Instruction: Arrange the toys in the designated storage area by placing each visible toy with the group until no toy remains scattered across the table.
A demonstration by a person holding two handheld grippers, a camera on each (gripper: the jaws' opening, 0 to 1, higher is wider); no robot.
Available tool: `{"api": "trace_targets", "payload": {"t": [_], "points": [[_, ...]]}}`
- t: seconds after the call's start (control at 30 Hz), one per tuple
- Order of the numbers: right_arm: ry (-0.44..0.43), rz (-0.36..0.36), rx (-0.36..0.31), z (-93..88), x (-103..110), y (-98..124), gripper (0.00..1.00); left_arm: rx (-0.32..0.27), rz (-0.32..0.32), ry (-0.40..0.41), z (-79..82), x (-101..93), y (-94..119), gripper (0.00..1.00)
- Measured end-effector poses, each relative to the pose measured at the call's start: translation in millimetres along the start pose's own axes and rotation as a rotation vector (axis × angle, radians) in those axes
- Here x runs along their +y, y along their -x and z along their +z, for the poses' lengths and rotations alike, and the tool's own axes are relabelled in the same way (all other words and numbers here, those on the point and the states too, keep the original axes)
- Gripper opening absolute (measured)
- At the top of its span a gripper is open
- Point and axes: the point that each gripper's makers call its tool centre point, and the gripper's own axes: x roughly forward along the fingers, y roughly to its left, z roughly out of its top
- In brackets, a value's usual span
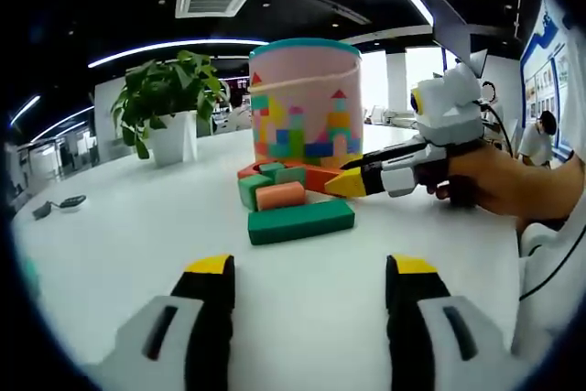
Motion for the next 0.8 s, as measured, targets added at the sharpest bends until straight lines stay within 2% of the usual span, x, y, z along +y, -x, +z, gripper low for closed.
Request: {"api": "trace_targets", "payload": {"t": [0.03,0.3,0.43,0.5,0.8], "points": [[-0.003,0.003,0.002,-0.5,-1,0,0.11,0.0,0.0,0.0,0.0,0.0,0,0.68],[0.006,0.007,-0.002,-7.0,-17,14,0.1,0.001,0.001,0.002,-0.6,0.8,0,0.69],[0.04,0.037,-0.013,-10.0,-17,24,0.1,0.001,0.003,0.004,-0.8,0.8,0,0.69],[0.059,0.058,-0.014,-12.5,-18,31,0.1,0.001,0.004,0.005,-0.9,0.9,0,0.69],[0.028,0.08,-0.018,-26.3,-41,64,0.1,0.002,0.008,0.007,-0.1,0.4,0,0.69]]}}
